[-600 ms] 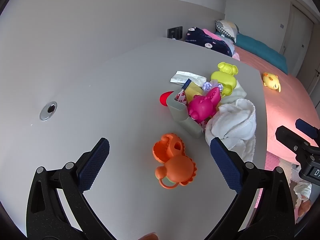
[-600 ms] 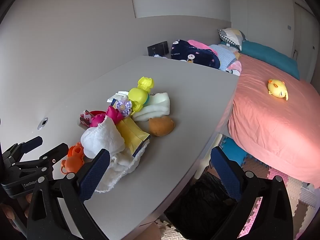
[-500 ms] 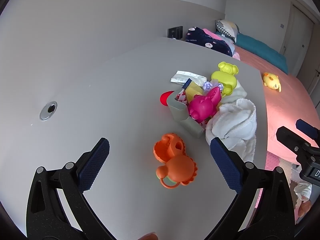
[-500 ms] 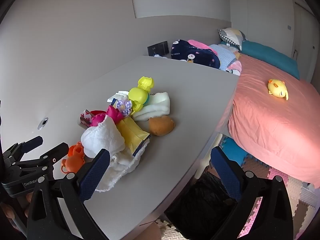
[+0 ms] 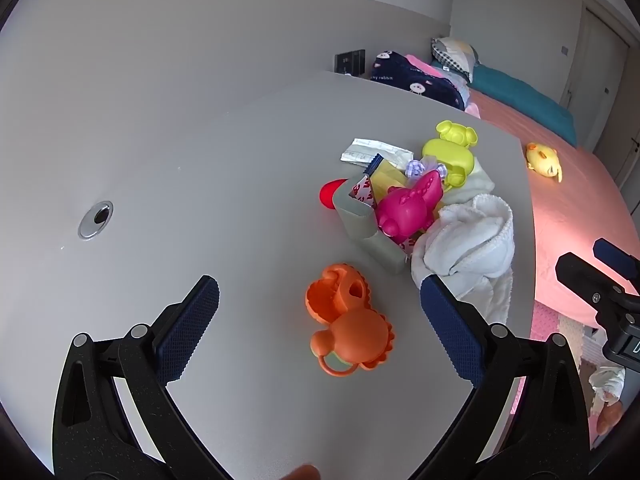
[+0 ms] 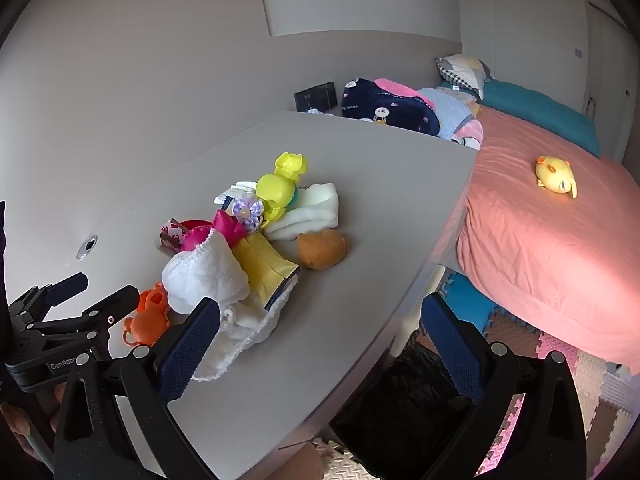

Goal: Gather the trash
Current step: 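Move both tools over the desk toward the orange toy and white cloth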

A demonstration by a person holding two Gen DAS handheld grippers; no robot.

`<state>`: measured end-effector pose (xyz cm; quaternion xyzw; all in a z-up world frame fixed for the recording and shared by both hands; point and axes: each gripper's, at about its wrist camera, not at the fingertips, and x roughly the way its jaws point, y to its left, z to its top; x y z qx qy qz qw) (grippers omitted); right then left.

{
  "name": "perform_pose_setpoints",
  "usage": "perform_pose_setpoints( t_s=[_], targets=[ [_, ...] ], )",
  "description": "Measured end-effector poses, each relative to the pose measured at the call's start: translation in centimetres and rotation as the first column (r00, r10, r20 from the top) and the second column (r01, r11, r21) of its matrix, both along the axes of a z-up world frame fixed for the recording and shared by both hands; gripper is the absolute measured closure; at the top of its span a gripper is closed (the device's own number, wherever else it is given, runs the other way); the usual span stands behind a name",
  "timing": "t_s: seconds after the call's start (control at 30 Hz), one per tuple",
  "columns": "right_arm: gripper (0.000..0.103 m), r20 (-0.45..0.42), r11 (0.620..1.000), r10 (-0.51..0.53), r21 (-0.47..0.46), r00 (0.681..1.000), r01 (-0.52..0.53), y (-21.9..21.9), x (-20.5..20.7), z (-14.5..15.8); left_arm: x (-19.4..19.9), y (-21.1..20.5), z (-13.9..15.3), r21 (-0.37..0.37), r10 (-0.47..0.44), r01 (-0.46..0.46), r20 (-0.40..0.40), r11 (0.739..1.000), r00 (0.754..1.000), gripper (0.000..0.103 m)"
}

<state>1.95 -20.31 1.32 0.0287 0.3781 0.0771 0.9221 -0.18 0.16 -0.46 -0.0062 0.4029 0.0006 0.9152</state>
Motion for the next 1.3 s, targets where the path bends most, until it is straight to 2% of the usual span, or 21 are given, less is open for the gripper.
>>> perform_pose_setpoints(
  t_s=[0.4, 0.7, 0.9, 1.3],
  targets=[
    [0.003, -0.001, 1.0, -0.001, 0.001, 1.0, 0.001, -0.08, 0.04, -0.09, -0.02, -0.22, 0.13, 0.003, 0.002, -0.002, 0.007, 1.0, 1.0, 0.006],
    [0.003, -0.001, 1.0, 0.001, 0.002, 1.0, -0.001, -0.21, 0.01, -0.09, 0.3, 0.22, 0.07, -0.019, -0.001, 0.001, -0.012, 1.0, 1.0, 0.006],
    [0.003, -0.001, 1.0, 0.0, 0.003, 1.0, 0.0, -0.14, 0.0, -0.06, 0.53, 0.47, -0.15, -0.06, -0.021, 0.019, -0.04, 0.998, 0.999, 0.006],
    [0.003, 0.0, 1.0, 0.002, 0.002, 1.0, -0.002, -0.08, -0.06, -0.12, 0.53, 0.29, -0.39, -0.08, -0.03, 0.026, -0.052, 0.996, 0.998, 0.006]
  ],
)
